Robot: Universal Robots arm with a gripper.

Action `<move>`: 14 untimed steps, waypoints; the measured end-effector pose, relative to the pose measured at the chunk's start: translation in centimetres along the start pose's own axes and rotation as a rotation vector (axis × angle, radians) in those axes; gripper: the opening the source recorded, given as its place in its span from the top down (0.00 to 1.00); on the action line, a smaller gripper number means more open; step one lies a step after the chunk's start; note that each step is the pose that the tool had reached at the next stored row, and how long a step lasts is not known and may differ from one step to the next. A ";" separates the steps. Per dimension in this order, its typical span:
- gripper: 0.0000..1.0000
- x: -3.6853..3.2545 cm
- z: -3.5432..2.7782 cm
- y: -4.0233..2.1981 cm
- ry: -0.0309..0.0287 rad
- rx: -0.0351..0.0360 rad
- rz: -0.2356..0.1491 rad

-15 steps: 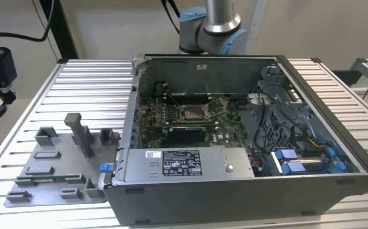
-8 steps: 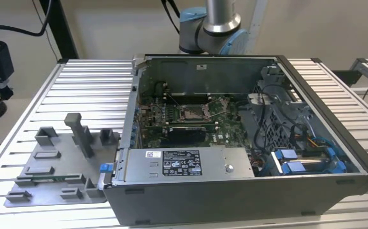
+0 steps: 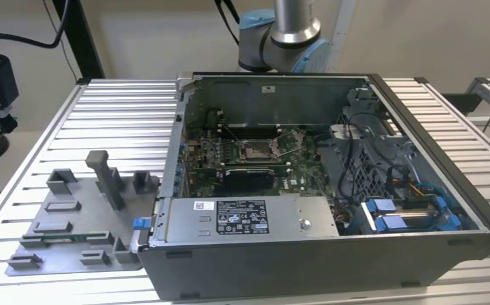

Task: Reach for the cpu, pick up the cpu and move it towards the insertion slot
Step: 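Pick up the cpu and move it towards the insertion slot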

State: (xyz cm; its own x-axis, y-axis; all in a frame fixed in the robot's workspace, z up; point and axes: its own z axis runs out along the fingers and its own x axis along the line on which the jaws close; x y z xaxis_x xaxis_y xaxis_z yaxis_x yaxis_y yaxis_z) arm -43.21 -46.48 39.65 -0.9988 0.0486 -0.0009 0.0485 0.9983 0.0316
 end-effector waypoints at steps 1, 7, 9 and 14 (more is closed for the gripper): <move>1.00 -0.01 -0.01 0.00 0.0001 0.0001 0.000; 1.00 -0.63 0.00 0.03 0.0000 0.0001 0.000; 1.00 -0.98 0.00 0.05 0.0000 0.0000 0.000; 1.00 -1.88 0.01 0.09 0.0000 0.0000 0.000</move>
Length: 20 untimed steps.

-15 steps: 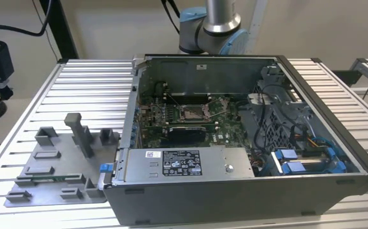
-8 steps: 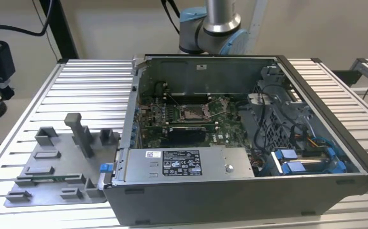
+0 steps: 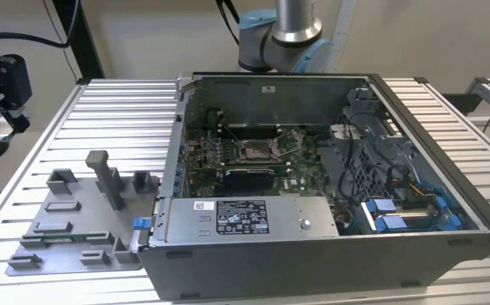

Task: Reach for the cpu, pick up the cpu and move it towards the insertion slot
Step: 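Pick up the cpu and move it towards the insertion slot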

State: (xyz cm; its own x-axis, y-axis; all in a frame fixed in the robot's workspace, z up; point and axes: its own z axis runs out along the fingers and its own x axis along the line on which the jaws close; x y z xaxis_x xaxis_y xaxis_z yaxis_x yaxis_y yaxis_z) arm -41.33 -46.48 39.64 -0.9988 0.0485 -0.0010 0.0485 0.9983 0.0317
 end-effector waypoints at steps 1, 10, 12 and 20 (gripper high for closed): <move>1.00 -0.17 0.00 0.01 0.0000 0.0000 0.000; 1.00 -1.72 0.00 0.09 0.0000 0.0000 0.000; 1.00 -2.04 0.00 0.10 0.0000 0.0000 0.000; 1.00 -3.41 0.01 0.17 0.0000 0.0000 0.000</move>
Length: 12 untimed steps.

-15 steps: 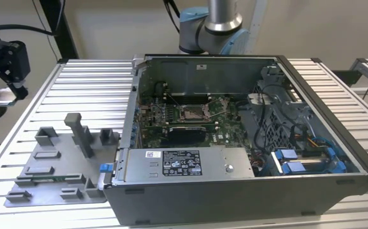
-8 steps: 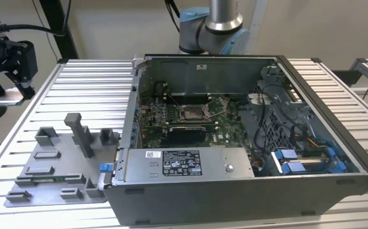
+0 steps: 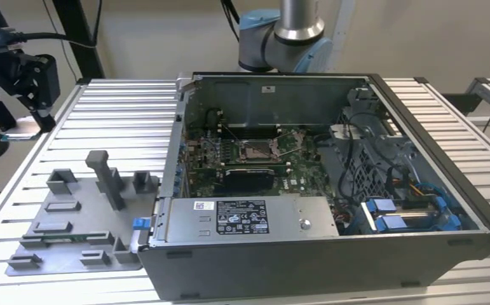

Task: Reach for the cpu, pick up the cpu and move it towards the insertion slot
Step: 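Pick up the cpu and move it towards the insertion slot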

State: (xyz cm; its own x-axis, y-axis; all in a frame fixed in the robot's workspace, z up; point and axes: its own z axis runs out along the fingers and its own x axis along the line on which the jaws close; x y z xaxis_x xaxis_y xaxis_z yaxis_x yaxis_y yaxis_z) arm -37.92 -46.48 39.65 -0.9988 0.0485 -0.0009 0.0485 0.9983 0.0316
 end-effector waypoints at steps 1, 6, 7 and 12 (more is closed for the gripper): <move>1.00 -0.17 0.00 0.01 -0.0001 -0.0001 0.000; 1.00 -0.99 0.00 0.05 0.0000 0.0000 0.000; 1.00 -1.16 0.00 0.06 0.0000 0.0000 0.000; 1.00 -2.02 0.01 0.10 -0.0001 0.0000 0.000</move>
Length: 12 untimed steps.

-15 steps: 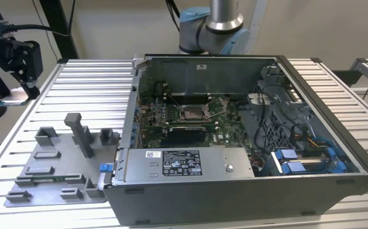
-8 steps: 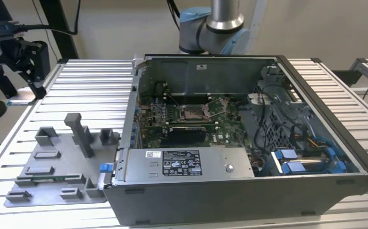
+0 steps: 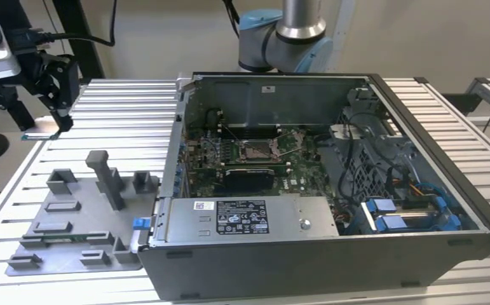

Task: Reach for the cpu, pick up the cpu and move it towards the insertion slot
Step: 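Pick up the cpu and move it towards the insertion slot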

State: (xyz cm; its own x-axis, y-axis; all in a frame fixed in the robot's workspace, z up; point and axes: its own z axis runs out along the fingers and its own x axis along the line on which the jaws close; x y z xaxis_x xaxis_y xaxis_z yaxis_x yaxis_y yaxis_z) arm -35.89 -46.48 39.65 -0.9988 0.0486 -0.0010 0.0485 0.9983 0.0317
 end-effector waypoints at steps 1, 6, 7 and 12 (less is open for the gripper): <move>1.00 -0.18 0.00 0.01 0.0000 0.0000 0.000; 1.00 -1.08 0.00 0.05 0.0000 0.0000 0.000; 1.00 -1.26 0.00 0.06 0.0001 0.0000 0.000; 1.00 -2.20 0.00 0.11 0.0000 0.0000 0.000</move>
State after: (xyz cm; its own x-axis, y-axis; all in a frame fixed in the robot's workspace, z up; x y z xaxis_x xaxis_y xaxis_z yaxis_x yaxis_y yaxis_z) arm -33.69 -46.48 39.65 -0.9988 0.0486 -0.0010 0.0485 0.9983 0.0316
